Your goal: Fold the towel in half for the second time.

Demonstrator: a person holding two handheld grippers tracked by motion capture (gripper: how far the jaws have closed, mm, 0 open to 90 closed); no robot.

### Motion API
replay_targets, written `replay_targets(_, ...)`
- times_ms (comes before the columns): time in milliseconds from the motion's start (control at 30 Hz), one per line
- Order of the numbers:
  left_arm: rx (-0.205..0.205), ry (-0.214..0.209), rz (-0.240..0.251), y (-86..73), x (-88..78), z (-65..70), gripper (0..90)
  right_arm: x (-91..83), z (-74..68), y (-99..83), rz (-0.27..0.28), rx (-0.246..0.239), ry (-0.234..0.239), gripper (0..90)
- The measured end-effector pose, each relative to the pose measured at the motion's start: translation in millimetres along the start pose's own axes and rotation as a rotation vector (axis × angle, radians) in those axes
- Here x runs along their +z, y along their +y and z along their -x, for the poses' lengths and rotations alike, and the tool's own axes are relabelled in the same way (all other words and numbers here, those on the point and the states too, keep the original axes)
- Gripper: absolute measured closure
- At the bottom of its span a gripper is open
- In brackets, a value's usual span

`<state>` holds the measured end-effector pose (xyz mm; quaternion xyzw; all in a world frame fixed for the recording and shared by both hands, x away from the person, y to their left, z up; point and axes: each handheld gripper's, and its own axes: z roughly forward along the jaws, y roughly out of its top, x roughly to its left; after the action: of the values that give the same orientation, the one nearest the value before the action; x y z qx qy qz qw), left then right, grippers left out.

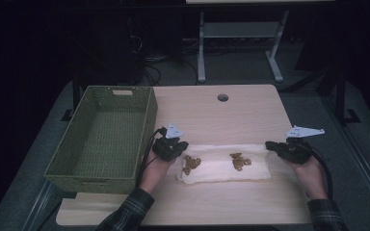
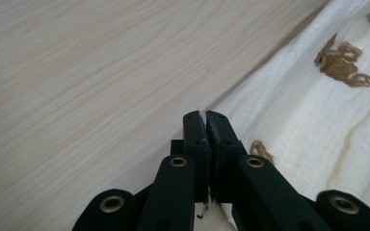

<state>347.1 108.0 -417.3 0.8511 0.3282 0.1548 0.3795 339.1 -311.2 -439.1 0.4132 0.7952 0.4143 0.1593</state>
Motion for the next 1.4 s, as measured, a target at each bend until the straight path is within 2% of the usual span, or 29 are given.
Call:
replay_targets(467,0.046,-0.032,-0.022,-14.3,-15.5,20.0,87.6,-14.8,-13.9,-18.0,-0.018,-0.029,0.033,87.2)
replay_targets(600,0.044,-0.037,-0.03,-19.2,-18.7,26.6,87.6,-18.7,-19.4,-24.6,-0.024,-0.04,0.048,87.2)
replay_targets(800,0.046,-0.05,-0.061,-25.7,-21.0,37.0,87.6,-24.6,-23.9,-33.9,-0.026,-0.03,0.068,87.1)
replay_targets(1100,0.045,-0.068,-0.111,-36.4,-18.8,42.1,87.5,-26.3,-29.6,-42.2,-0.047,-0.035,0.093,86.7)
replay_targets(1200,0.033,-0.077,-0.14,-41.2,-15.2,43.7,87.5,-28.3,-33.1,-45.2,-0.048,-0.044,0.099,86.5)
replay_targets(1300,0.041,-0.078,-0.153,-42.1,-14.0,44.6,86.9,-29.8,-36.4,-47.7,-0.057,-0.043,0.103,86.2)
replay_targets(1367,0.037,-0.079,-0.145,-41.9,-14.2,45.5,86.3,-30.8,-38.0,-50.2,-0.063,-0.048,0.107,85.5)
replay_targets(1400,0.033,-0.085,-0.123,-39.6,-17.5,45.2,83.5,-33.0,-38.9,-51.1,-0.059,-0.044,0.107,80.0)
